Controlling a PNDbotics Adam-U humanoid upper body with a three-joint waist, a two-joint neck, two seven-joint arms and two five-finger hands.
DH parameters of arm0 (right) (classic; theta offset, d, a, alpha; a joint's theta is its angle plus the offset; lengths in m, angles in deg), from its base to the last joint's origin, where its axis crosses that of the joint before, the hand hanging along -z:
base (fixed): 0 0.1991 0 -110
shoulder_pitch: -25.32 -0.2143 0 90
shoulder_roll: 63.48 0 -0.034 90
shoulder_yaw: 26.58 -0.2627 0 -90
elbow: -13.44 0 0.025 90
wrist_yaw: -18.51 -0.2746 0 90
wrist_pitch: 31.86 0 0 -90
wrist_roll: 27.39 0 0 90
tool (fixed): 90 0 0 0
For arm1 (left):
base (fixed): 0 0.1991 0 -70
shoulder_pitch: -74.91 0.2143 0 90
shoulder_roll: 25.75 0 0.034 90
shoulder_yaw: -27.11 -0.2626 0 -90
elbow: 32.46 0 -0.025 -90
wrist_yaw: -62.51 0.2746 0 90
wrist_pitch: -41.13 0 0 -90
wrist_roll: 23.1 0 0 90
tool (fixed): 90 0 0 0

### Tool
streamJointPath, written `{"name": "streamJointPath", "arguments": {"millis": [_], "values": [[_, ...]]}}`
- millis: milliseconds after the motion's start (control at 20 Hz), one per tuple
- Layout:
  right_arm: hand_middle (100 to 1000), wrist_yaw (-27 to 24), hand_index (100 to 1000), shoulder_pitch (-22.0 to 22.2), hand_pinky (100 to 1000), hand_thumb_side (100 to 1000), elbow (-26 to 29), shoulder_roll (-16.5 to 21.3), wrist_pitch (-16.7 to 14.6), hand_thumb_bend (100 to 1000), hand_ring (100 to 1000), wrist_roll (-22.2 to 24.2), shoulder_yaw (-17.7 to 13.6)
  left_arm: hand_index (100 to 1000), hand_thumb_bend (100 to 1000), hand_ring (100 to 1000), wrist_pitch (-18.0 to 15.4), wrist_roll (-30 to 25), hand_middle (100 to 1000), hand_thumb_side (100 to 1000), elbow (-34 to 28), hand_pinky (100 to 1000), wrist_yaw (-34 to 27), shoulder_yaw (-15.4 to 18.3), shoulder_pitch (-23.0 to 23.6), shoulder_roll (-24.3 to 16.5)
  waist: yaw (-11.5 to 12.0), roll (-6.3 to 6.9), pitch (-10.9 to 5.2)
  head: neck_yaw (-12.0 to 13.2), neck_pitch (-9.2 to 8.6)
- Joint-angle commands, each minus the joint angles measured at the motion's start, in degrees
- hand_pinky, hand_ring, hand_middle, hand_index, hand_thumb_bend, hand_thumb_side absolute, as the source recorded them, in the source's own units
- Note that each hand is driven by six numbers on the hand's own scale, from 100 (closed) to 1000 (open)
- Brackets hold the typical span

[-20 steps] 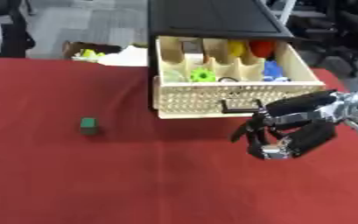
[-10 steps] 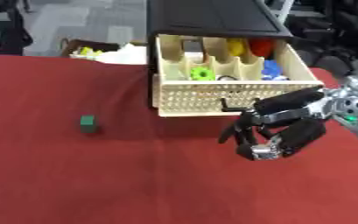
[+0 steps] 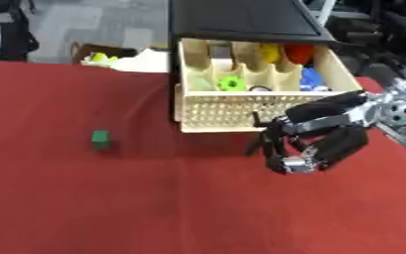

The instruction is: Pick up objects from table and place into drawer.

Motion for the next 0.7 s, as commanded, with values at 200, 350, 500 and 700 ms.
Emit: {"name": "streamJointPath", "arguments": {"millis": [200,350,500,700], "values": [[675,0.5,950,-1.2,363,1000,-1.6,0.7,-2.7,100,604,1.7,-0.8,773,100,635,-0.1,-0.4,577,1000,-1.0,543,0.2,-0.1,-1.0,-0.1,0.5,0.11,-0.30,-0.3,-1.64],[694,0.7,950,-1.6,381,1000,-2.5,0.3,-3.2,100,620,1.7,-0.9,772,100,635,-0.1,-0.5,577,1000,-1.0,543,0.3,-0.1,-1.1,-0.1,0.7,0.00,0.04,-0.4,-2.24],[699,0.5,950,-2.0,389,1000,-3.6,-0.1,-3.5,100,625,1.7,-1.0,772,100,636,-0.1,-0.6,577,1000,-1.0,543,0.4,-0.1,-1.2,0.0,0.9,-0.10,0.36,-0.4,-2.72],[691,-0.2,947,-2.7,384,1000,-4.4,-0.6,-3.1,100,619,1.7,-1.0,771,100,636,0.0,-0.7,577,1000,-1.0,544,0.6,-0.1,-1.2,0.1,1.3,-0.23,0.67,-0.4,-3.32]]}}
